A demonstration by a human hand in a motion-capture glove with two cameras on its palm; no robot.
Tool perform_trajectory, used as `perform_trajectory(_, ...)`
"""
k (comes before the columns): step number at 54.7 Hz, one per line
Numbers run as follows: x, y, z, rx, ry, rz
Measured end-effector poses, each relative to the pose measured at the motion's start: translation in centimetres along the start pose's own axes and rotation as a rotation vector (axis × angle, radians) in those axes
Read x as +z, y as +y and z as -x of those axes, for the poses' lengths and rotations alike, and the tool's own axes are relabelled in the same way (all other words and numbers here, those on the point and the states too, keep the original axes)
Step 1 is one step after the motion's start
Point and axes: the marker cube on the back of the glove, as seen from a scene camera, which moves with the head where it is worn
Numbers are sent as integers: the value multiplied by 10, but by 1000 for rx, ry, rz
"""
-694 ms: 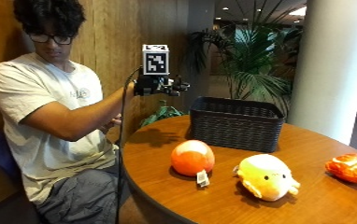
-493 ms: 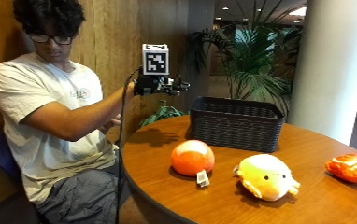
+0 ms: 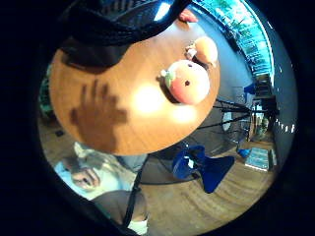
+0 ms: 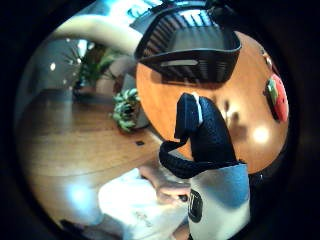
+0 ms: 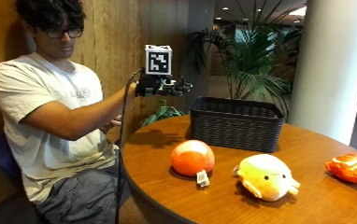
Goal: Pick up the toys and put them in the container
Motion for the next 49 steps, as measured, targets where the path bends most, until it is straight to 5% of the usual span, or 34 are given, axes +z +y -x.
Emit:
perform_trajectory(13,-2,-5,-37,7,57,-3)
perform_trajectory(27,32,-35,-143,266,25,59)
perform_trajectory(32,52,-42,-183,185,191,120)
perform_trajectory(49,103,-68,-214,296,45,281)
